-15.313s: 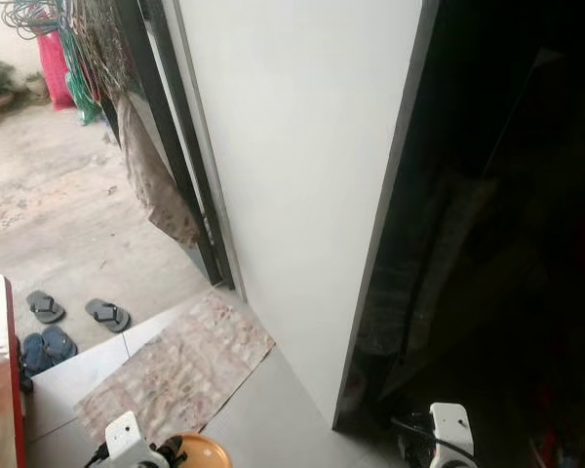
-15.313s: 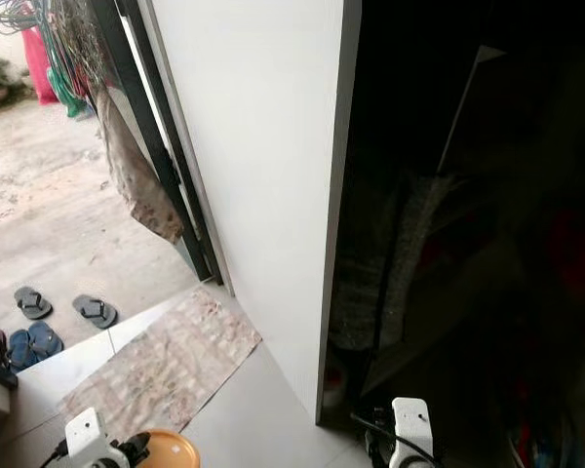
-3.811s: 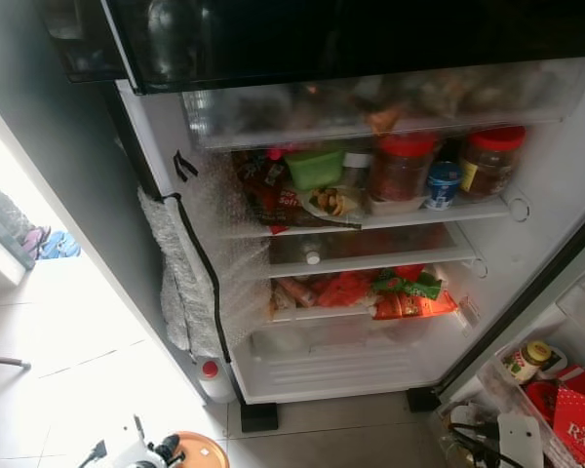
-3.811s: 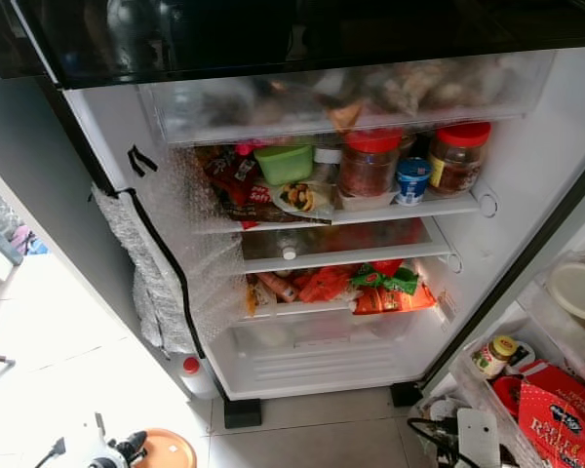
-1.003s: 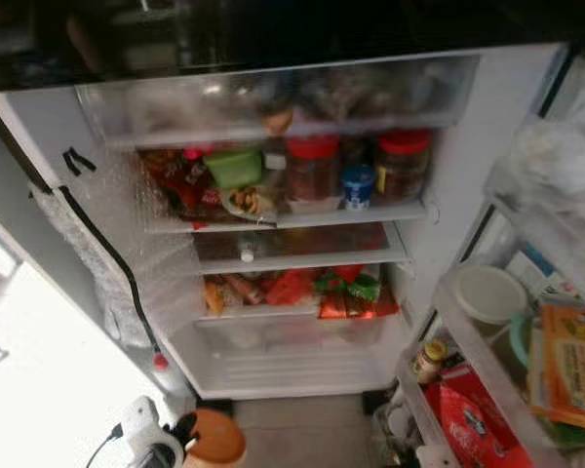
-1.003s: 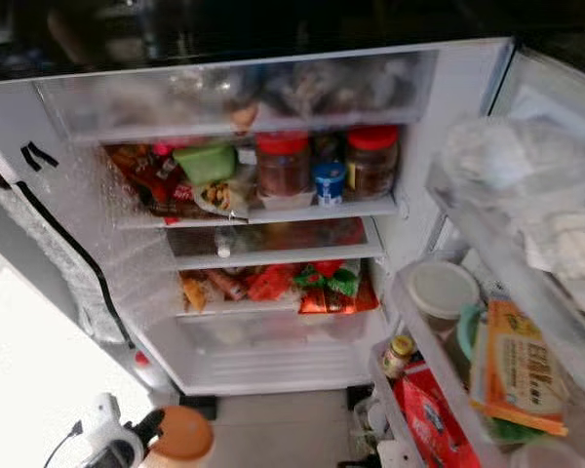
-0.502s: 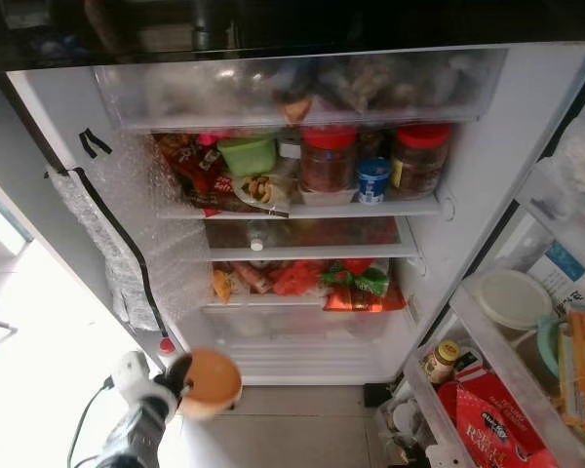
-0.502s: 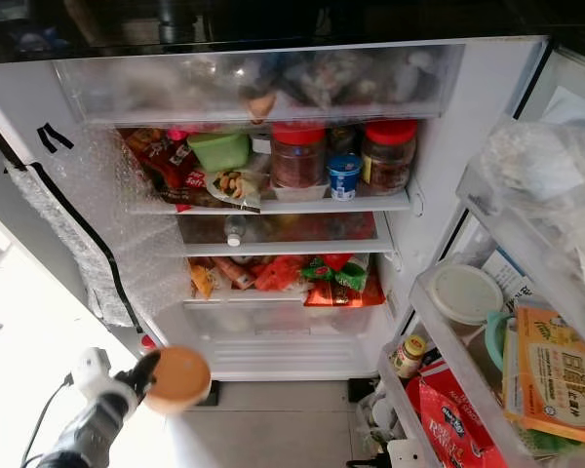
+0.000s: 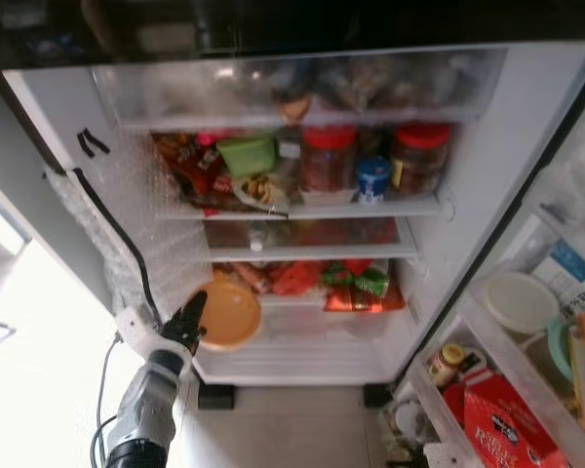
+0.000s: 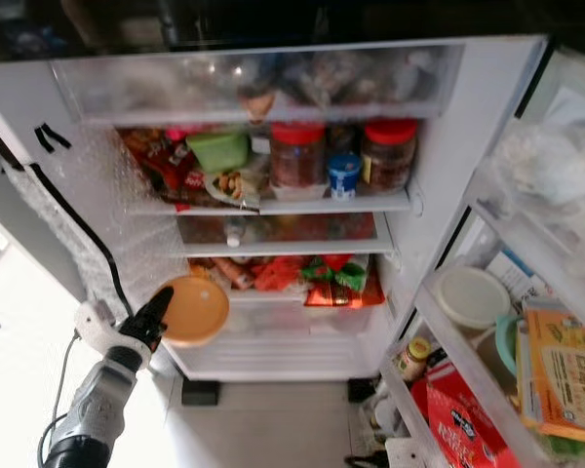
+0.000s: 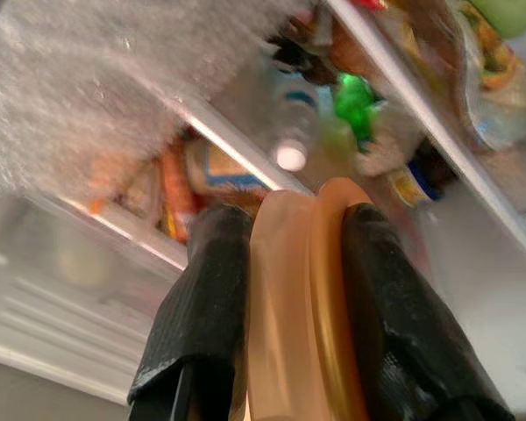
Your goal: Restocking fridge
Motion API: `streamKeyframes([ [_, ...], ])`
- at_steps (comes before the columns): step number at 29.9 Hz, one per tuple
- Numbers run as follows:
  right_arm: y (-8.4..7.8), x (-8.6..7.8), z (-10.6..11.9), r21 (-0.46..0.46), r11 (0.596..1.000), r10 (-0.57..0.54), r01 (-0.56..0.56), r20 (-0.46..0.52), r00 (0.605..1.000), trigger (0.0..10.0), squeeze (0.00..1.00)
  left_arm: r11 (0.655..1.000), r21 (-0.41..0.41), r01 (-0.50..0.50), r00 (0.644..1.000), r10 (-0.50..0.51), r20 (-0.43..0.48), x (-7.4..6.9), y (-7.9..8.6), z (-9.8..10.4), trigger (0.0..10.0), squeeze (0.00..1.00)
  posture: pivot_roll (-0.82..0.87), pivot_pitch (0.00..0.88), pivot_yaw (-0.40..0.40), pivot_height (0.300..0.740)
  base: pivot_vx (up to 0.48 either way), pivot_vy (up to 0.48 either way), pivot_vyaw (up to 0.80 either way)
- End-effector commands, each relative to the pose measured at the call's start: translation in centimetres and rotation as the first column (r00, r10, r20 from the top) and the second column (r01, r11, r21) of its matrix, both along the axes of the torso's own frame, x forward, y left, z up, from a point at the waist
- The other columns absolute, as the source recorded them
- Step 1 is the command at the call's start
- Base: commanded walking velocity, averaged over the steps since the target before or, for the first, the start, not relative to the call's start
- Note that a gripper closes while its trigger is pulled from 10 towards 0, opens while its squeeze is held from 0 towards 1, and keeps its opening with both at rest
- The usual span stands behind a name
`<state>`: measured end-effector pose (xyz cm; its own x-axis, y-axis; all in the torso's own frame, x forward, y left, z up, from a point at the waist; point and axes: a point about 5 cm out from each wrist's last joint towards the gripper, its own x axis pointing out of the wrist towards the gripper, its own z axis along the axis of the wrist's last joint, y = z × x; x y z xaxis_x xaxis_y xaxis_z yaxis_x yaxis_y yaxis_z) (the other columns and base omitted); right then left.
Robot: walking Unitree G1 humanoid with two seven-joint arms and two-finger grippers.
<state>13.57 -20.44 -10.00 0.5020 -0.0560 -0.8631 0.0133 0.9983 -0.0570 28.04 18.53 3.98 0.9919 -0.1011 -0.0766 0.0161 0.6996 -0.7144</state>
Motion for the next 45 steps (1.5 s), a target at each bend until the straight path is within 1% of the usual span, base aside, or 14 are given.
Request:
streamKeyframes([
  [1,0.3,0.0,0.0,0.012,1.000,-0.002,0.002,0.004,1.000,10.0,0.00,0.998,-0.043,0.045,0.998,-0.044,0.034,-0.3,-0.7,0.9,10.0,0.00,-0.06,0.044,0.030,0.740,0.000,0.000,0.00],
  [2,0.1,0.0,0.0,0.012,1.000,0.000,0.000,0.006,1.000,10.0,0.00,0.995,-0.074,0.068,0.996,-0.064,0.053,-0.6,-1.2,1.5,10.0,0.00,-0.06,0.046,0.028,0.740,0.000,0.000,0.00],
  [3,0.1,0.0,0.0,0.012,1.000,0.000,0.000,0.006,1.000,10.0,0.00,0.995,-0.074,0.068,0.996,-0.064,0.053,-0.6,-1.2,1.5,10.0,0.00,-0.06,0.046,0.028,0.740,0.000,0.000,0.00],
  [8,-1.3,-0.4,0.1,-0.001,1.000,0.010,-0.010,-0.001,1.000,10.0,0.00,0.973,-0.140,0.181,0.980,-0.167,0.107,-1.4,-2.9,3.1,10.0,0.00,-0.05,0.054,0.022,0.740,0.000,0.000,0.00],
  [11,-1.8,-0.8,0.2,-0.002,1.000,-0.001,0.001,-0.001,1.000,10.0,0.00,0.965,-0.158,0.210,0.974,-0.193,0.115,-1.6,-3.1,3.2,10.0,0.00,-0.05,0.057,0.022,0.740,0.000,0.000,0.00],
  [12,-2.0,-0.9,0.1,-0.001,1.000,-0.005,0.005,-0.001,1.000,10.0,0.00,0.958,-0.196,0.208,0.975,-0.188,0.115,-1.7,-3.0,3.2,10.0,0.00,-0.05,0.059,0.022,0.740,0.000,0.000,0.00],
  [14,-2.0,-1.1,0.1,0.000,1.000,-0.007,0.007,-0.002,1.000,10.0,0.00,0.946,-0.237,0.220,0.974,-0.199,0.110,-1.9,-2.9,3.1,10.0,0.00,-0.05,0.063,0.024,0.740,0.000,0.000,0.00],
  [20,-1.2,-1.4,-0.1,0.008,1.000,-0.008,0.008,0.001,1.000,10.0,0.00,0.951,-0.198,0.237,0.970,-0.222,0.097,-1.7,-3.1,3.3,10.0,0.00,-0.05,0.071,0.027,0.740,0.000,0.000,0.00],
  [23,-0.7,-1.4,-0.2,0.012,1.000,0.006,-0.006,0.000,1.000,10.0,0.00,0.952,-0.198,0.231,0.972,-0.220,0.080,-1.9,-3.0,3.3,10.0,0.00,-0.05,0.076,0.029,0.740,0.000,0.000,0.00],
  [28,-0.8,-1.4,-0.2,0.009,1.000,0.021,-0.021,-0.005,1.000,10.0,0.00,0.955,-0.181,0.234,0.972,-0.226,0.064,-1.9,-2.9,3.4,10.0,0.00,-0.05,0.084,0.029,0.740,0.000,0.000,0.00],
  [32,0.2,-0.5,-0.2,0.003,0.999,0.038,-0.037,-0.005,0.999,10.0,0.00,0.953,-0.195,0.233,0.972,-0.224,0.066,-2.0,-3.0,3.6,10.0,0.00,-0.05,0.079,0.029,0.740,0.000,0.000,0.00],
  [36,0.8,0.0,-0.1,-0.010,0.999,0.042,-0.042,-0.005,0.999,10.0,0.00,0.953,-0.198,0.229,0.973,-0.222,0.061,-2.0,-3.2,3.6,10.0,0.00,-0.04,0.078,0.029,0.740,0.000,0.000,0.00],
  [43,1.5,1.1,0.1,-0.017,0.999,0.050,-0.050,0.005,0.999,10.0,0.00,0.954,-0.192,0.230,0.973,-0.223,0.060,-1.9,-3.2,3.6,10.0,0.00,-0.04,0.065,0.030,0.740,0.000,0.000,0.00],
  [45,1.2,0.9,0.1,-0.025,0.999,0.046,-0.045,0.010,0.999,10.0,0.00,0.954,-0.190,0.230,0.973,-0.223,0.059,-1.9,-3.2,3.6,10.0,0.00,-0.04,0.061,0.030,0.740,0.000,0.000,0.00],
])
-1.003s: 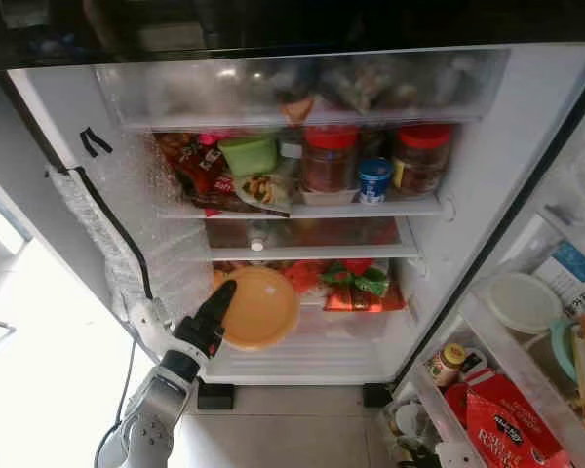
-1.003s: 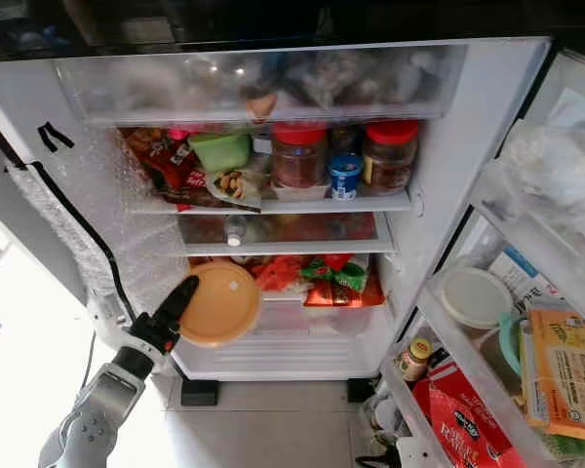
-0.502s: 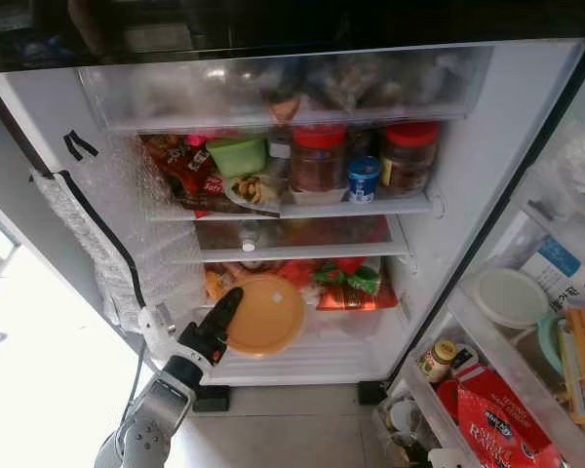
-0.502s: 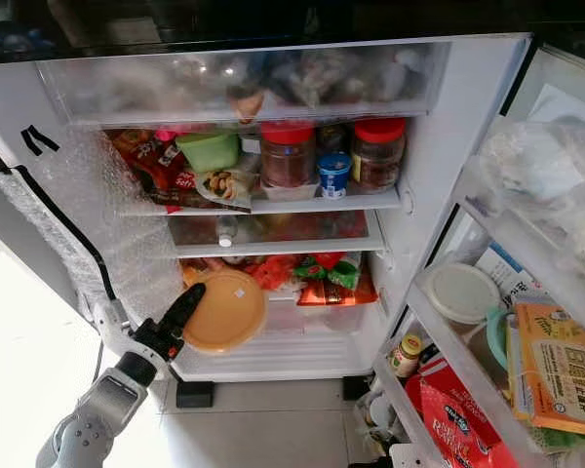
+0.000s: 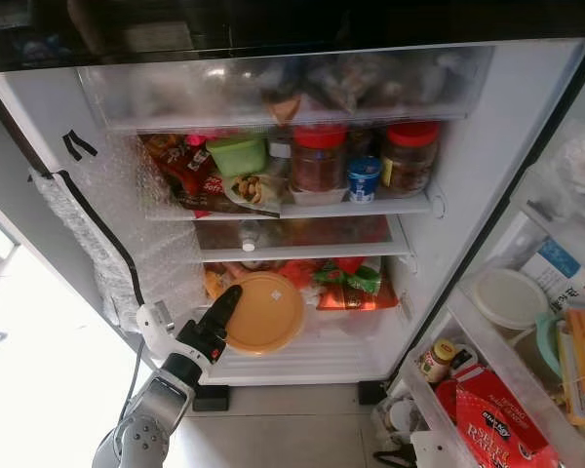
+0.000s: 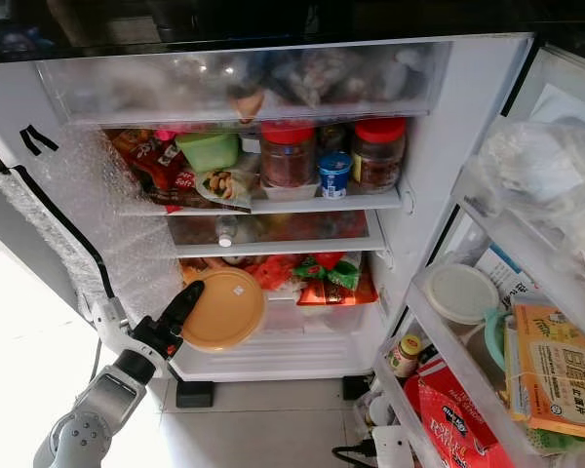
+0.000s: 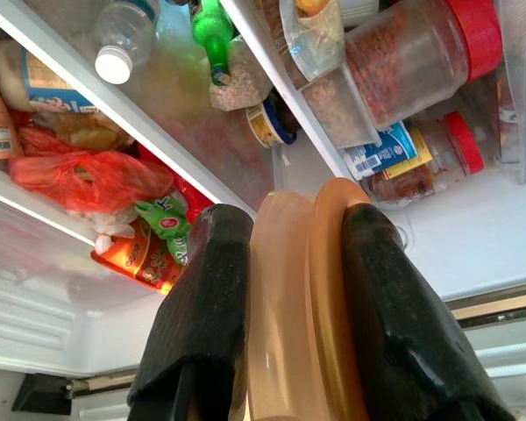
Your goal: Restocking fridge
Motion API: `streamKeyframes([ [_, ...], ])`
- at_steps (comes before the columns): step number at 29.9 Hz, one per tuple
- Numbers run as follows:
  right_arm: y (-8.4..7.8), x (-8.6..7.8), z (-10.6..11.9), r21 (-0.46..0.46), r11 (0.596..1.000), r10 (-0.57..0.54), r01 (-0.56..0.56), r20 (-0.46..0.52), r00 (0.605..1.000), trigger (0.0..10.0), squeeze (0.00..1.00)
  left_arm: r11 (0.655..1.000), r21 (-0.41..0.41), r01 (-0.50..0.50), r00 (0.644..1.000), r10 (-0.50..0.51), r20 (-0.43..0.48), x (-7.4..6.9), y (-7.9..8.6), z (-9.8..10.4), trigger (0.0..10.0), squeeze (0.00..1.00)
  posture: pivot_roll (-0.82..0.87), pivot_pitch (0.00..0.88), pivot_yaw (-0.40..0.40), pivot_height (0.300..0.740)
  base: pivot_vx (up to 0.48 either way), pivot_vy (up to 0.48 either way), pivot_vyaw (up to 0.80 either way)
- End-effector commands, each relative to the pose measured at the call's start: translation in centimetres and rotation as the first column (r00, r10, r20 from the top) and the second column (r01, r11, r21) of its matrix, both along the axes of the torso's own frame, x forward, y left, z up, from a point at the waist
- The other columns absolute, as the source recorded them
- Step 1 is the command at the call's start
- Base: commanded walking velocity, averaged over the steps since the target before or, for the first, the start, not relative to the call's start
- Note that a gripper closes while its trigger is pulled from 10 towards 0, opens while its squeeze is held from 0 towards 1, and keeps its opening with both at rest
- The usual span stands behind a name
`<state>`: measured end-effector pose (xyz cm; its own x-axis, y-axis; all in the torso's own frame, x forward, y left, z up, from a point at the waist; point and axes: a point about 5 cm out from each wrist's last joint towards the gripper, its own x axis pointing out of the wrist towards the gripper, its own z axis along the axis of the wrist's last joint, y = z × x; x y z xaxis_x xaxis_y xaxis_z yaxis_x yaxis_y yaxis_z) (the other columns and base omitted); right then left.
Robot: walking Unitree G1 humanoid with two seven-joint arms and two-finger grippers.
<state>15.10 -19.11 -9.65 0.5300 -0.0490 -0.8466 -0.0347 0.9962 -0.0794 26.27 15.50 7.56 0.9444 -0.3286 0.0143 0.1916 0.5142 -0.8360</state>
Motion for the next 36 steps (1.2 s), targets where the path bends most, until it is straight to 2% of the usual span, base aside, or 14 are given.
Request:
streamKeyframes([
  [1,-0.23,-0.75,-0.25,-0.004,1.000,-0.007,0.007,-0.021,1.000,10.0,0.00,1.000,0.010,0.004,1.000,-0.003,-0.008,-0.13,-0.13,0.01,10.0,0.00,-0.04,0.061,0.030,0.740,0.000,0.000,0.00],
  [14,-0.30,-1.07,-0.37,-0.008,1.000,0.005,-0.006,-0.036,0.999,10.0,0.00,1.000,0.001,0.007,1.000,-0.007,-0.007,0.02,-0.37,0.09,10.0,0.00,-0.04,0.058,0.030,0.740,0.000,0.000,0.00],
  [18,-0.15,-1.00,-0.38,-0.017,0.999,0.043,-0.044,-0.044,0.998,10.0,0.00,1.000,0.000,0.003,1.000,-0.003,-0.007,0.04,-0.36,0.16,10.0,0.00,-0.04,0.063,0.028,0.740,0.000,0.000,0.00],
  [31,-0.03,-0.92,-0.37,-0.009,0.998,0.057,-0.058,-0.049,0.997,10.0,0.00,1.000,0.000,0.000,1.000,0.000,-0.003,0.16,-0.53,0.29,10.0,0.00,-0.04,0.068,0.026,0.661,0.000,0.000,0.00],
  [36,-0.02,-0.80,-0.32,-0.011,0.997,0.073,-0.073,-0.046,0.996,10.0,0.00,1.000,0.000,0.000,1.000,0.000,-0.002,0.24,-0.65,0.33,10.0,0.00,-0.04,0.071,0.023,0.657,0.000,0.000,0.00],
])
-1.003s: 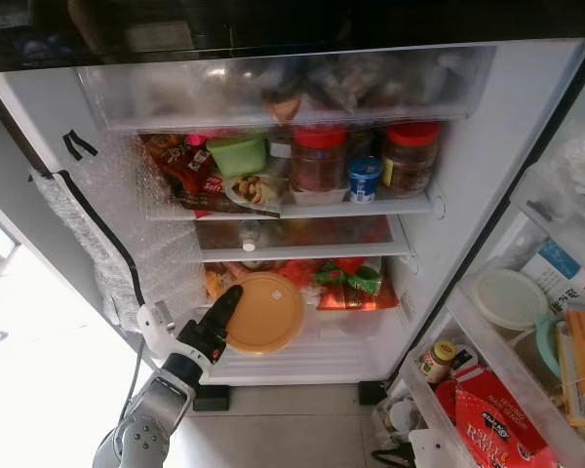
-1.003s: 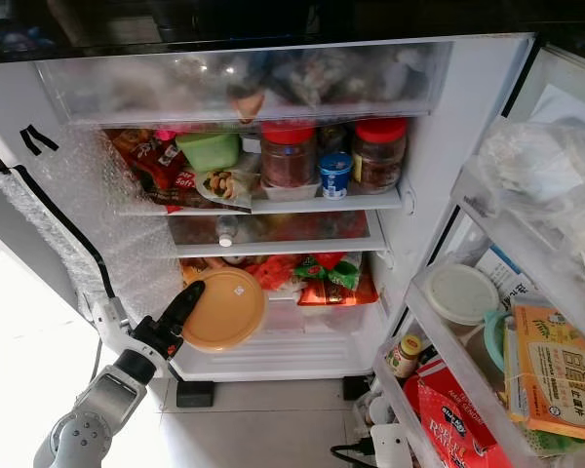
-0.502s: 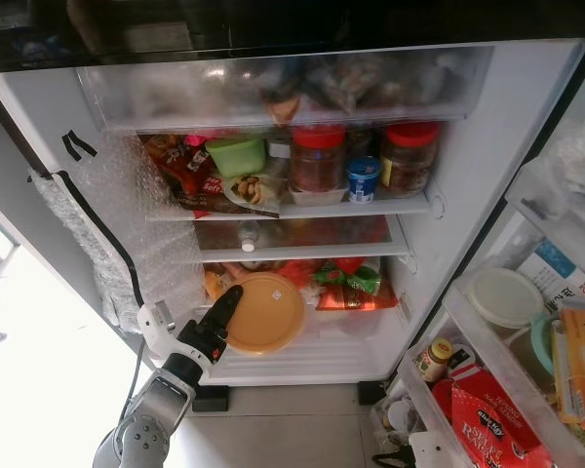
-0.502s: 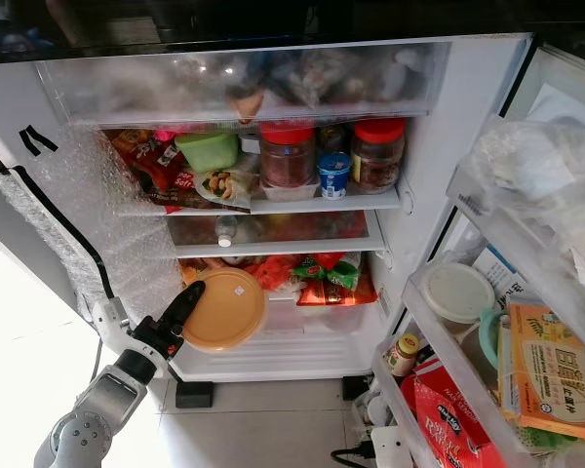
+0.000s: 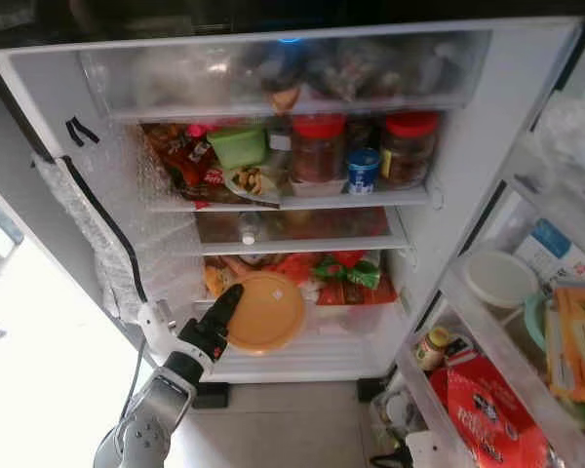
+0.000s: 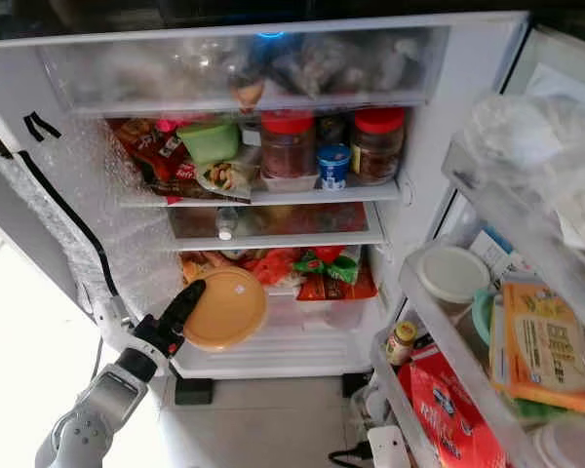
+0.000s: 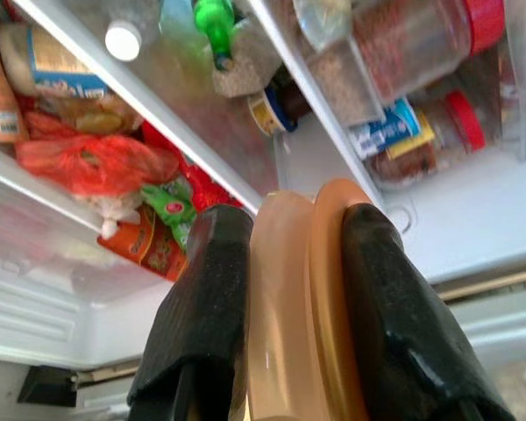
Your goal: Restocking fridge
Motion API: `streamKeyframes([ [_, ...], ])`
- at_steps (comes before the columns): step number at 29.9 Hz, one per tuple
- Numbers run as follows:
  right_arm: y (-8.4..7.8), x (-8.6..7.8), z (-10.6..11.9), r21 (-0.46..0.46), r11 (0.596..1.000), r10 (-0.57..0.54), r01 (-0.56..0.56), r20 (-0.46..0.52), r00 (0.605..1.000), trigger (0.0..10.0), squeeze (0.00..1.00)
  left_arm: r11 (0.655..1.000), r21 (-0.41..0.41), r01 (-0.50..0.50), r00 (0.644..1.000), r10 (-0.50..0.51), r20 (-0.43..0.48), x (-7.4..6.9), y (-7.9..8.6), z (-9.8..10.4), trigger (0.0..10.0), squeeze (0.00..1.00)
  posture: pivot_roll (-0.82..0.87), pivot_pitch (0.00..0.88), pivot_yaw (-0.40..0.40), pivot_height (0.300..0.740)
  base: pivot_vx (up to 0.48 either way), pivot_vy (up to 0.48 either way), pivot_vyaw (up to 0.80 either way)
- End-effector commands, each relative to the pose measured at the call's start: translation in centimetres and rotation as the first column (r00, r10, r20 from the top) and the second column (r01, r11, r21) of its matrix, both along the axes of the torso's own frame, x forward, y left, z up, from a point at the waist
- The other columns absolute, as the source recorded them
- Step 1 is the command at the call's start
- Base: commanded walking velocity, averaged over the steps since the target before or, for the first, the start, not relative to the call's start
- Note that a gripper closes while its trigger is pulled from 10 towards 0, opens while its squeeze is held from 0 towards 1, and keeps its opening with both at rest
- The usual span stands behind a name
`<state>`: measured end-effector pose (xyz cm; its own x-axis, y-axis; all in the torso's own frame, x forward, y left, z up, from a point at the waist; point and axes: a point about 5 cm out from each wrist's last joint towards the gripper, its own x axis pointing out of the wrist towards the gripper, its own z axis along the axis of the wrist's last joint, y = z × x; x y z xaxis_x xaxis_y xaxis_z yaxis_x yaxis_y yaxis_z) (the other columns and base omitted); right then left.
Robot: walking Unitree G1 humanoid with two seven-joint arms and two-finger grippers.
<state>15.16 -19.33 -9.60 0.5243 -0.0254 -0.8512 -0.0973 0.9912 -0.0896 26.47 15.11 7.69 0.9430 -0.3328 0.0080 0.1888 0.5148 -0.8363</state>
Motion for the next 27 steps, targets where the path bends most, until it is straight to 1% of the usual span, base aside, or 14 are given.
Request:
streamKeyframes([
  [1,0.19,-0.86,-0.38,-0.002,1.000,0.010,-0.010,-0.036,0.999,10.0,0.00,1.000,-0.002,-0.005,1.000,0.005,0.005,0.04,-0.28,0.20,10.0,0.00,-0.04,0.071,0.023,0.657,0.000,0.000,0.00],
  [13,0.22,-0.81,-0.35,0.010,1.000,0.011,-0.010,-0.032,0.999,10.0,0.00,1.000,0.002,-0.021,1.000,0.021,0.011,0.38,-0.36,0.53,10.0,0.00,-0.04,0.072,0.022,0.657,0.000,0.000,0.00],
  [24,0.23,-0.86,-0.39,0.001,1.000,0.019,-0.019,-0.042,0.999,10.0,0.00,0.998,0.025,-0.056,0.998,0.056,-0.010,0.54,-0.10,0.22,10.0,0.00,-0.04,0.074,0.024,0.657,0.000,0.000,0.00],
  [27,0.24,-0.83,-0.39,-0.003,0.999,0.042,-0.042,-0.048,0.998,10.0,0.00,0.998,0.030,-0.058,0.998,0.058,-0.013,0.58,-0.12,0.12,10.0,0.00,-0.04,0.075,0.023,0.652,0.000,0.000,0.00],
])
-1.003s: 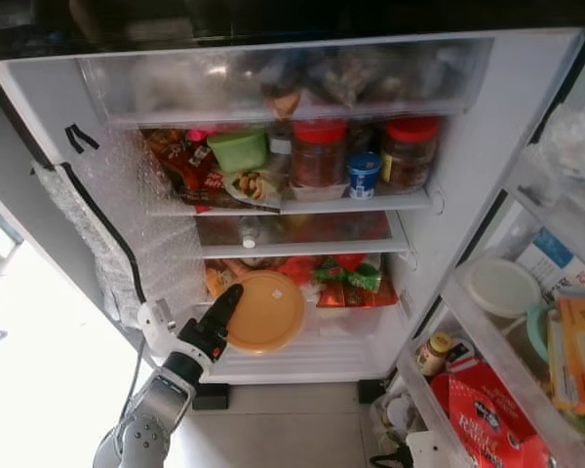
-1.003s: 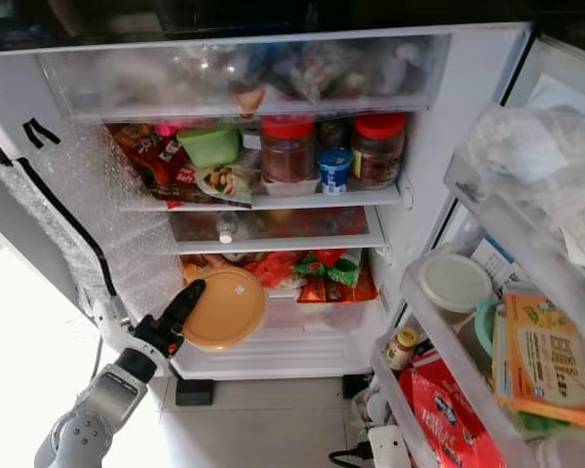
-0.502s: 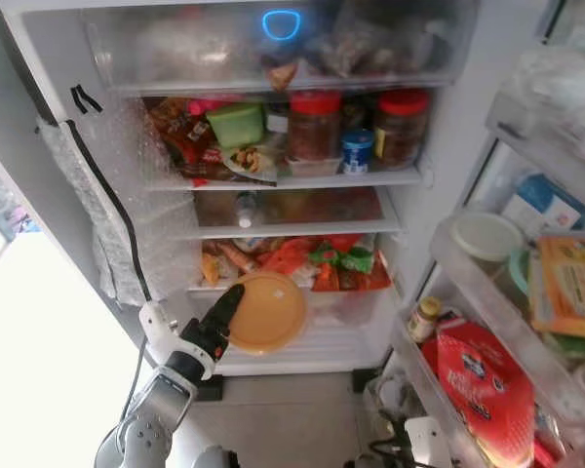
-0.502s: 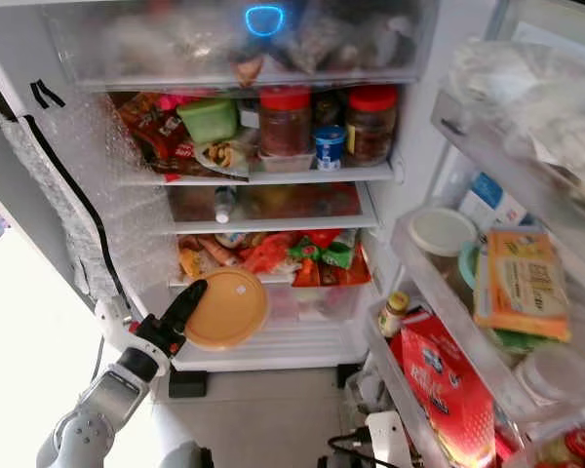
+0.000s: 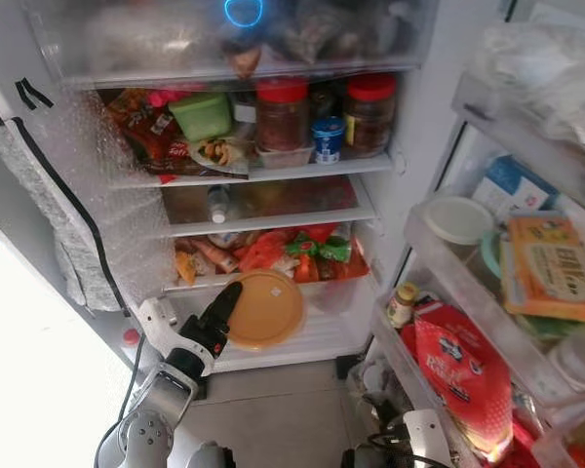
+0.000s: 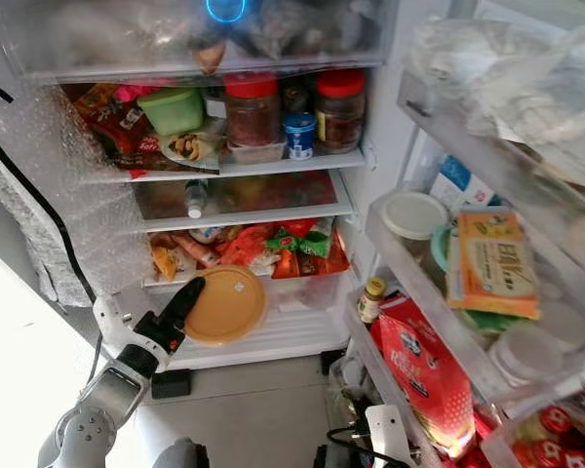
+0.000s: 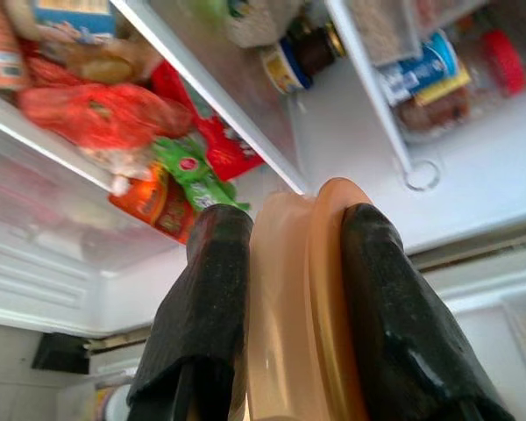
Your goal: Restocking fridge
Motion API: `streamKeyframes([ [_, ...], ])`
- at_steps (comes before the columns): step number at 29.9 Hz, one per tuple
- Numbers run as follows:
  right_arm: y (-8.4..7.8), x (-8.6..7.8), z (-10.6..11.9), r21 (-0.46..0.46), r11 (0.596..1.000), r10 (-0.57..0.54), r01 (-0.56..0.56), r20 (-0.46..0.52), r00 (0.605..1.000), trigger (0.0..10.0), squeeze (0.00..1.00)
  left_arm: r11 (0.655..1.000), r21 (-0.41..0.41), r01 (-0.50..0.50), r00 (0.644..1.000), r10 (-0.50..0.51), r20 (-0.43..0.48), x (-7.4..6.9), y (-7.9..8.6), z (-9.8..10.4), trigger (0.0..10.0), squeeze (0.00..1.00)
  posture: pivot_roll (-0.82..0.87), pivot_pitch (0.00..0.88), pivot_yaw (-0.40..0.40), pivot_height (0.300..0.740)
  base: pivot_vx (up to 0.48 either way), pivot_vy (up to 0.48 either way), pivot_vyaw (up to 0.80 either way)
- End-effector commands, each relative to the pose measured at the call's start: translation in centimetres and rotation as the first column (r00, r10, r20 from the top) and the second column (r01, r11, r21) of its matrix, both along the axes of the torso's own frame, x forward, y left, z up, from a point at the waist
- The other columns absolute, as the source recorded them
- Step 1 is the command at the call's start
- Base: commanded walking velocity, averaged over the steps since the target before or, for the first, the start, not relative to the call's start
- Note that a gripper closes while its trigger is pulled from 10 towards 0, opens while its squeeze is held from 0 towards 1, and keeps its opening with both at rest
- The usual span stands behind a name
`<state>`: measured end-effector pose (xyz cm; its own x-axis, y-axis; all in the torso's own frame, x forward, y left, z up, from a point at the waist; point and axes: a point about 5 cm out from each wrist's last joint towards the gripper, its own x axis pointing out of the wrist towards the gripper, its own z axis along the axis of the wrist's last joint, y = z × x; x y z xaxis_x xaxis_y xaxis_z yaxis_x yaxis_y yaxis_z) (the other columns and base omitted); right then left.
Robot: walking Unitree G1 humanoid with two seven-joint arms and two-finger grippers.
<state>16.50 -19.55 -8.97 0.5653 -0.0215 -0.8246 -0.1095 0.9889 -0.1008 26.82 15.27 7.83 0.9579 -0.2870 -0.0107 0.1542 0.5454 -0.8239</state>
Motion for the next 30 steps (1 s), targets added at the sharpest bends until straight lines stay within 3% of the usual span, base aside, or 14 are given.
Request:
streamKeyframes([
  [1,0.48,-2.16,-1.02,0.004,1.000,0.029,-0.029,-0.097,0.995,10.0,0.00,1.000,0.004,-0.010,1.000,0.010,-0.004,0.24,-0.29,-0.04,10.0,0.00,-0.04,0.075,0.023,0.647,0.000,0.000,0.00],
  [5,0.47,-2.18,-1.01,0.007,1.000,0.023,-0.022,-0.093,0.995,10.0,0.00,1.000,0.003,-0.010,1.000,0.011,-0.008,0.22,-0.37,-0.13,10.0,0.00,-0.04,0.073,0.023,0.622,0.000,0.000,0.00],
  [26,0.45,-2.24,-1.05,0.000,1.000,0.031,-0.031,-0.101,0.994,10.0,0.00,0.999,0.032,-0.027,0.999,0.028,-0.028,0.42,-0.51,-0.41,10.0,0.00,-0.04,0.077,0.024,0.622,0.000,0.000,0.00],
  [30,0.45,-2.25,-1.05,0.001,0.999,0.032,-0.032,-0.102,0.994,10.0,0.00,0.999,0.032,-0.030,0.999,0.031,-0.031,0.43,-0.50,-0.50,10.0,0.00,-0.03,0.074,0.023,0.603,0.000,0.000,0.00],
])
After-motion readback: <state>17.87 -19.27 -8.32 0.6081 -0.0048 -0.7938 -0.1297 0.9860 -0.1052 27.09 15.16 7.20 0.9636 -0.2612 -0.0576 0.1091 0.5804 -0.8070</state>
